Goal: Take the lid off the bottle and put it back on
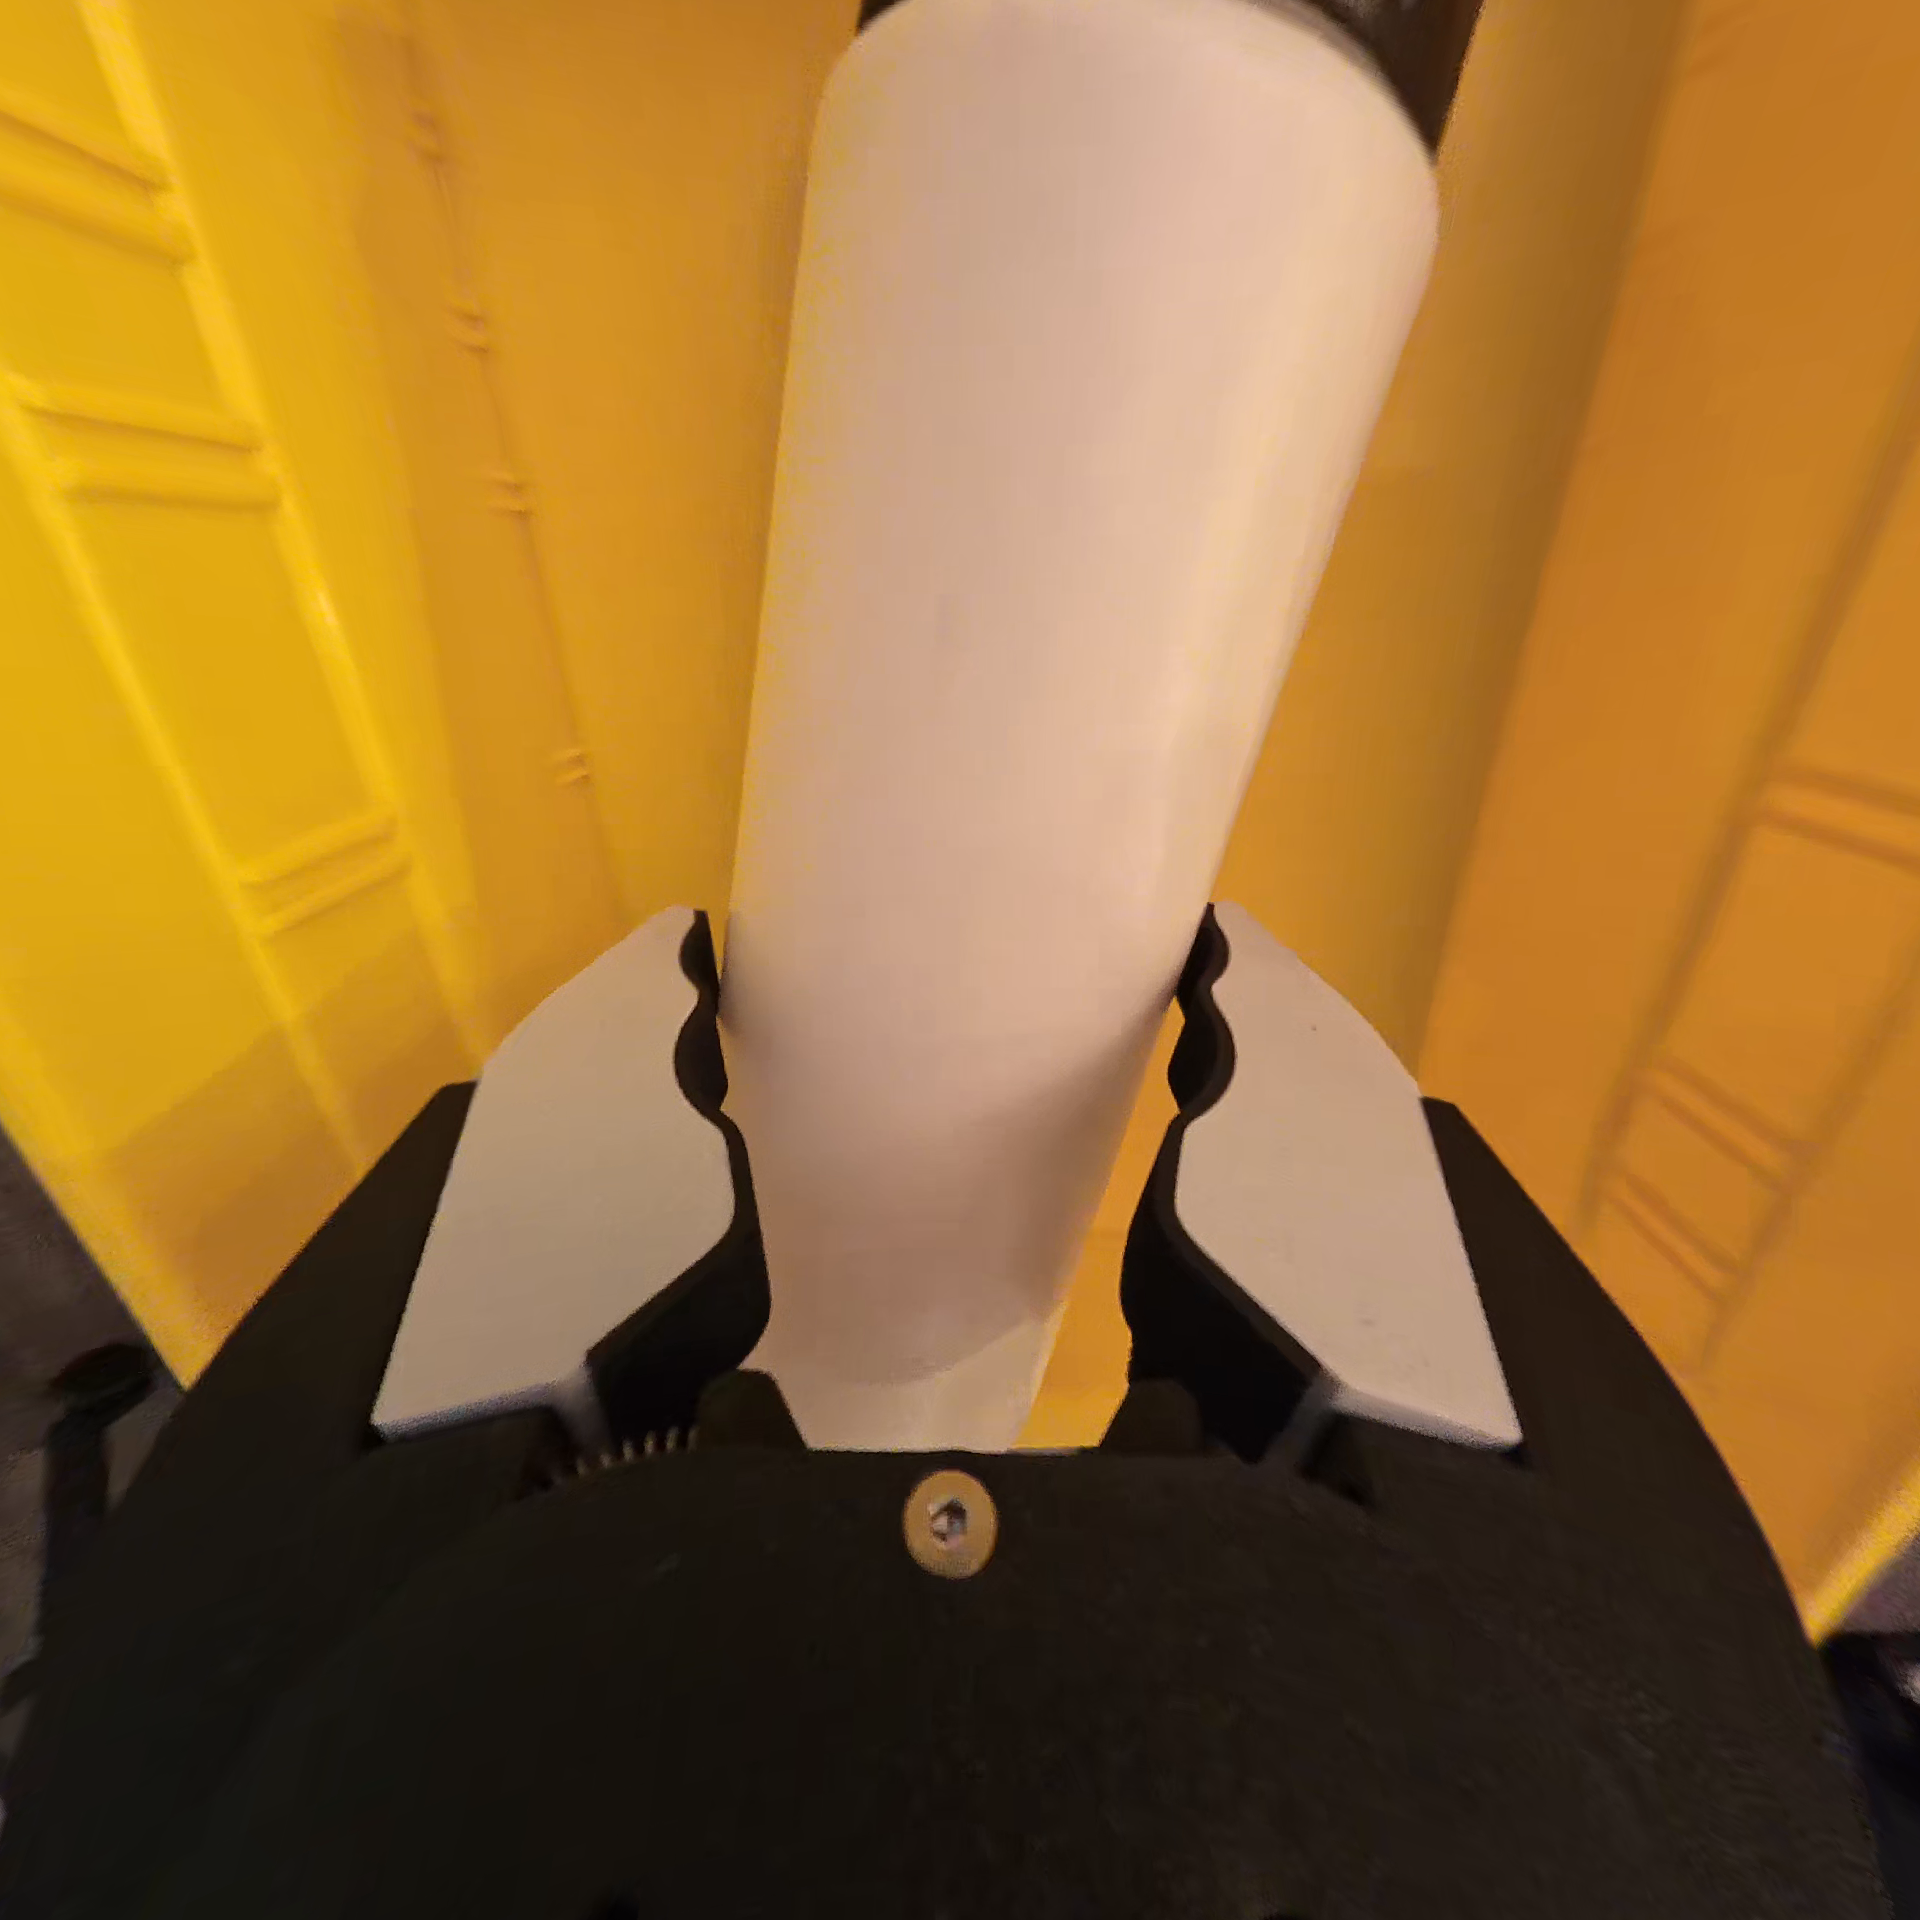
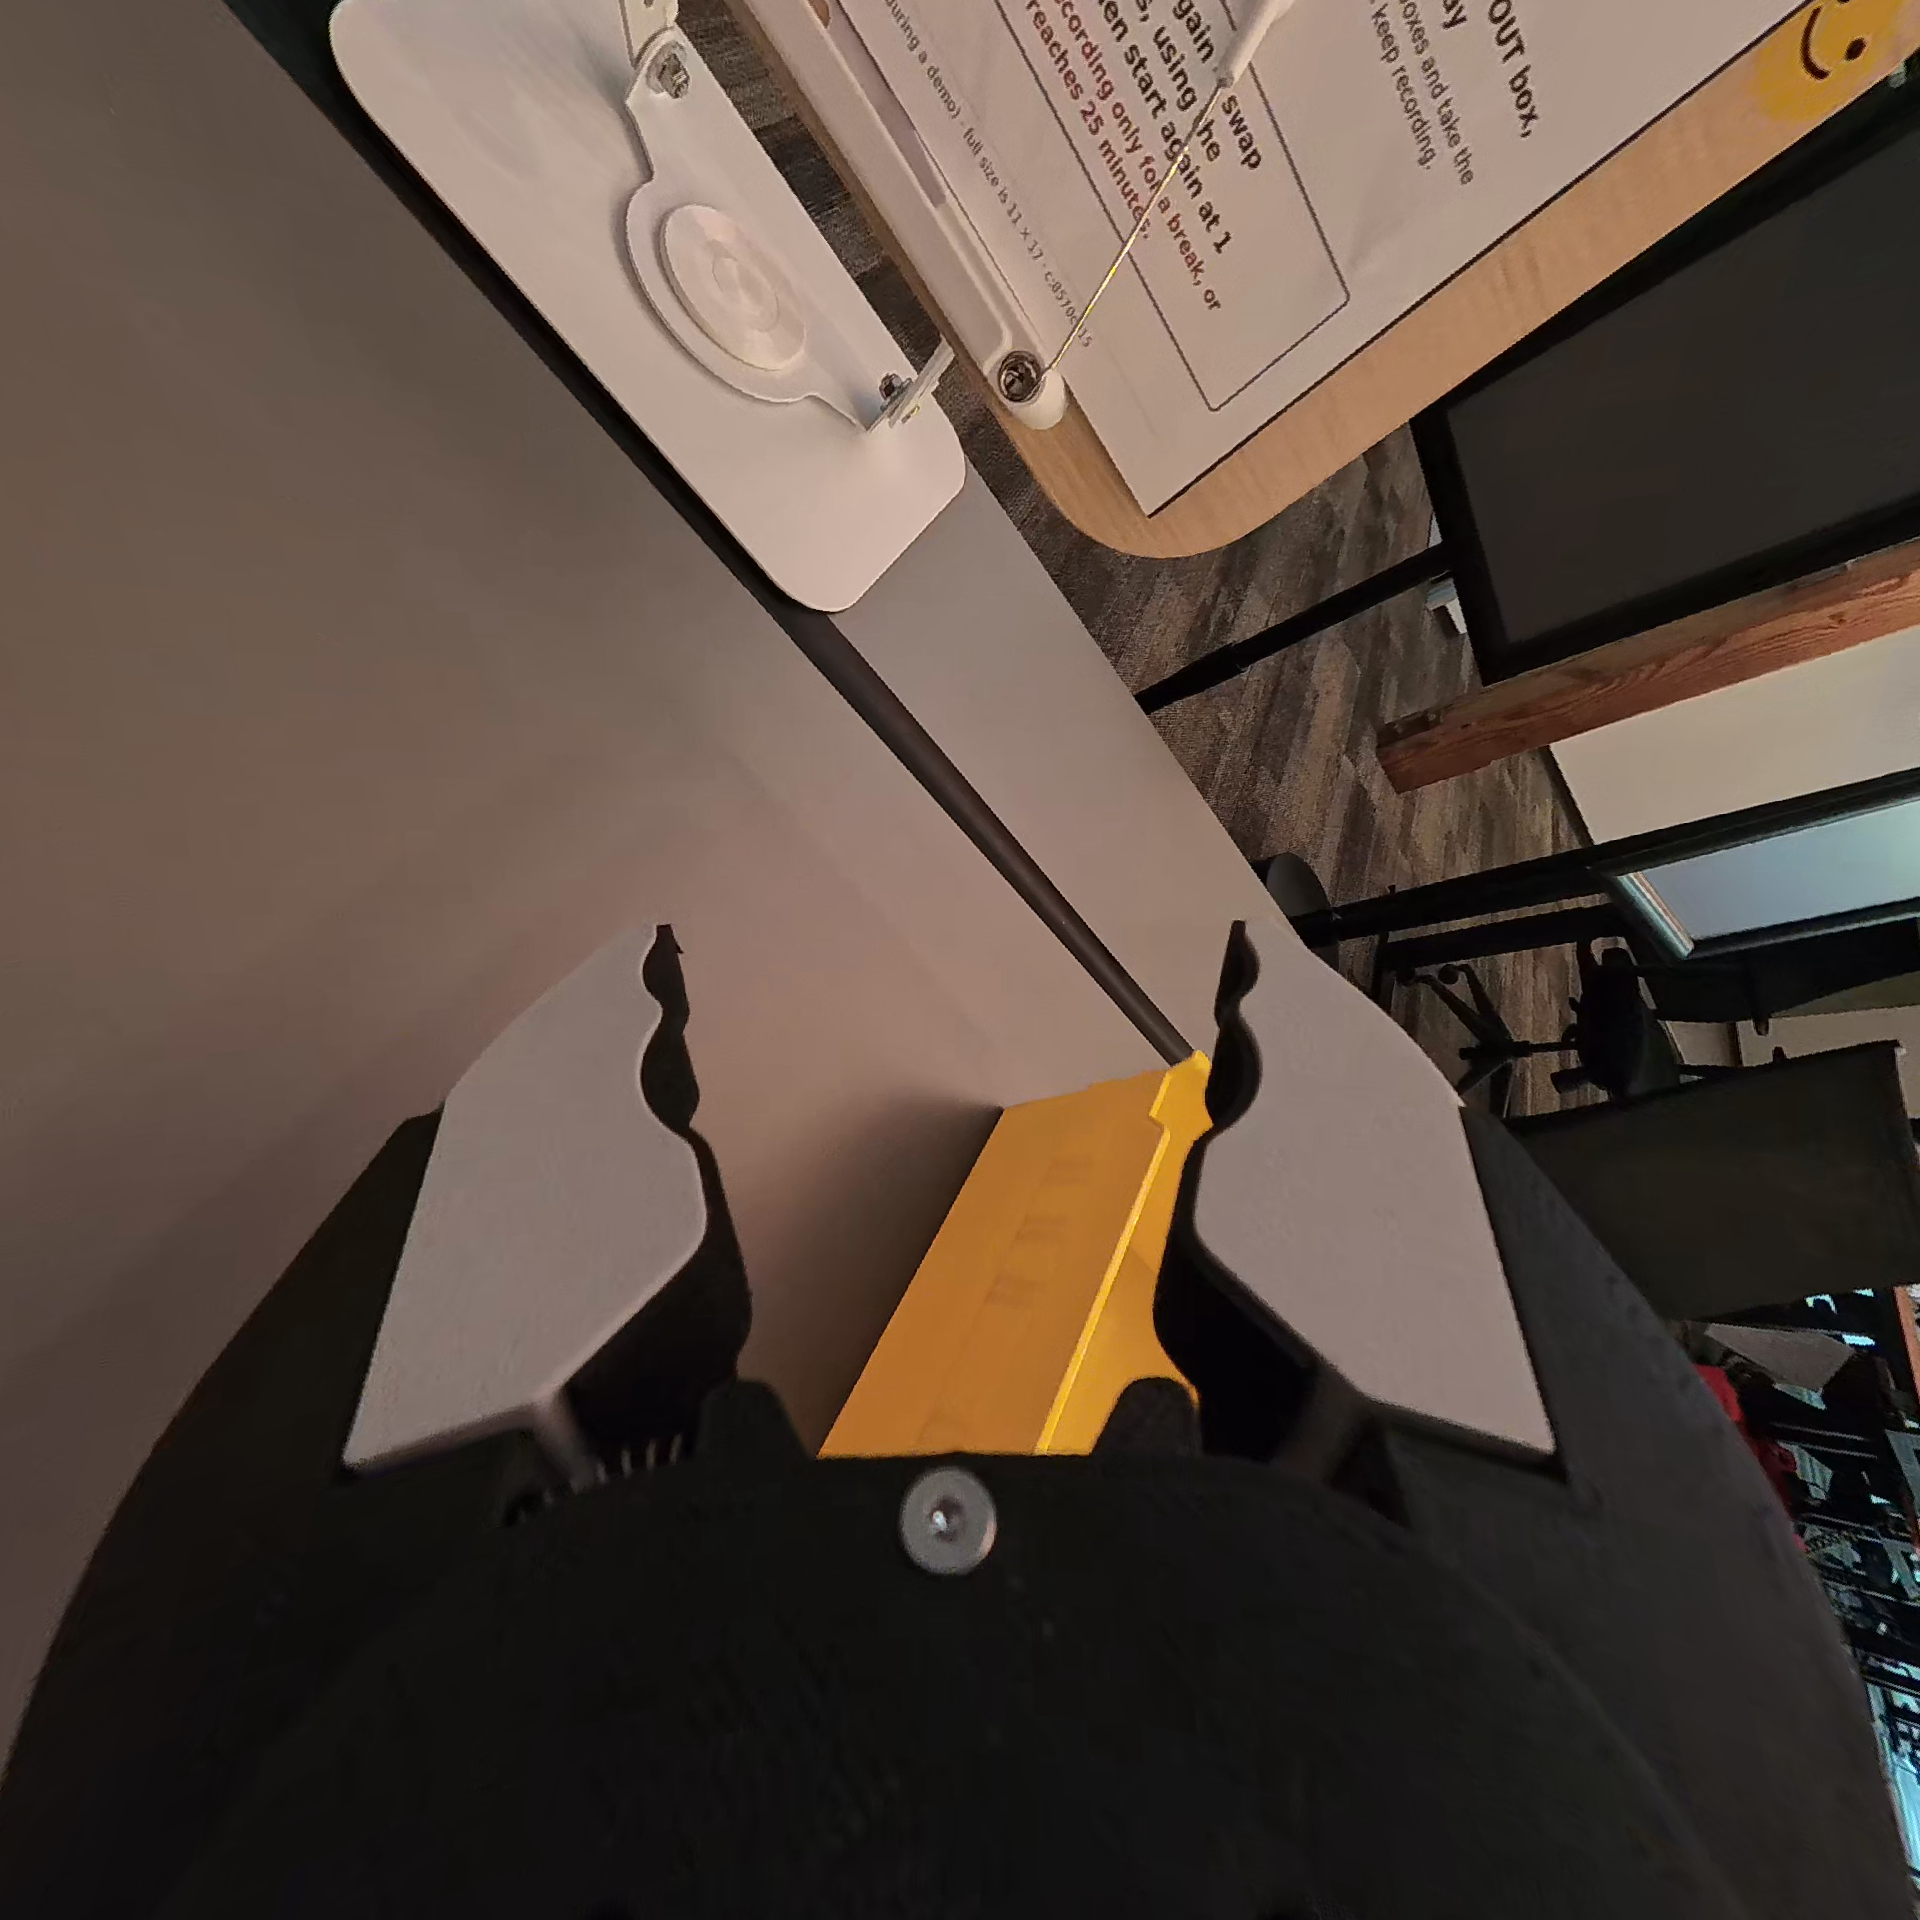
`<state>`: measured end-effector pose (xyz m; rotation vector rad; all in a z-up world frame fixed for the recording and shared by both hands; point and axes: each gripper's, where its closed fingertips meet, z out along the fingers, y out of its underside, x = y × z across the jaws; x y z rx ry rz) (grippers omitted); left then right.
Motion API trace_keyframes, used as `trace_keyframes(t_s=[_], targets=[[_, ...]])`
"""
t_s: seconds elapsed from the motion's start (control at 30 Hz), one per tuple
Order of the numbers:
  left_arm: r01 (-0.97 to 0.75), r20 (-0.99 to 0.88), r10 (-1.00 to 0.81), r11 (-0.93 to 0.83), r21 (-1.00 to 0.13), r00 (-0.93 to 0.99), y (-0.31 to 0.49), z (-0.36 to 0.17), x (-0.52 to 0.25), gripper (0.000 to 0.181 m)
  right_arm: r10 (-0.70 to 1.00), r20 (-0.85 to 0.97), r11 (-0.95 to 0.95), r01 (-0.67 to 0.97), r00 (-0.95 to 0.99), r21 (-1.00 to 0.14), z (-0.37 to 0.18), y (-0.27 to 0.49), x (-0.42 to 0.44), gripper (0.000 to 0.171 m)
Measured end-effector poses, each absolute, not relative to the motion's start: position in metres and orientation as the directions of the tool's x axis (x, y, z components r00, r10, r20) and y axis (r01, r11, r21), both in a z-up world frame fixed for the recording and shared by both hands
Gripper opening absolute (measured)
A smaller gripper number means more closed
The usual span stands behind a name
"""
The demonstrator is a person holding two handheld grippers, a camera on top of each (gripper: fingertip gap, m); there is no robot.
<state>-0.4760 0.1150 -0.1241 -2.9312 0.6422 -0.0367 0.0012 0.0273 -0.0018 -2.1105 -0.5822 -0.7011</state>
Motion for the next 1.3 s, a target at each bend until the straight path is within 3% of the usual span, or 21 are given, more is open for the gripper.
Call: trace_keyframes(t_s=[0.3,0.47,0.6,0.7,0.8,0.9,1.0,1.2,1.23,1.3], targets=[[-0.368,0.025,-0.390,-0.885,-0.285,0.920,0.116,-0.088,-0.480,0.084,0.170,0.654,-0.564,0.617,0.737,-0.549,-0.006,0.029,0.001,0.099],[-0.317,0.151,-0.430,-0.823,-0.472,0.890,0.114,-0.046,-0.467,0.084,0.174,0.654,-0.566,0.618,0.736,-0.545,-0.008,0.030,0.001,0.098],[-0.264,0.332,-0.608,-0.685,-0.679,0.721,0.104,0.009,-0.418,0.084,0.190,0.623,-0.542,0.610,0.759,-0.578,-0.009,0.032,-0.007,0.098],[-0.240,0.420,-0.767,-0.579,-0.779,0.486,0.077,0.050,-0.362,0.084,0.243,0.527,-0.457,0.575,0.815,-0.679,-0.002,0.035,-0.031,0.096],[-0.273,0.444,-0.868,-0.493,-0.826,0.223,0.035,0.074,-0.300,0.084,0.417,0.334,-0.264,0.465,0.845,-0.845,0.019,0.031,-0.081,0.096],[-0.290,0.454,-0.889,-0.450,-0.845,0.057,0.003,0.082,-0.249,0.084,0.647,0.030,-0.130,0.149,0.762,-0.980,0.057,0.008,-0.133,0.096],[-0.304,0.453,-0.890,-0.419,-0.856,-0.048,-0.022,0.082,-0.217,0.084,0.774,-0.161,-0.163,-0.053,0.613,-0.985,0.074,-0.010,-0.158,0.100],[-0.330,0.371,-0.924,-0.323,-0.887,-0.092,-0.043,0.071,-0.184,0.084,0.850,-0.246,-0.122,-0.281,0.466,-0.952,0.106,-0.029,-0.172,0.105],[-0.325,0.366,-0.925,-0.317,-0.891,-0.103,-0.045,0.071,-0.180,0.084,0.843,-0.253,-0.115,-0.301,0.474,-0.947,0.109,-0.028,-0.171,0.103],[-0.318,0.339,-0.935,-0.293,-0.902,-0.100,-0.046,0.068,-0.174,0.085,0.853,-0.228,-0.077,-0.318,0.469,-0.945,0.113,-0.032,-0.168,0.082]])
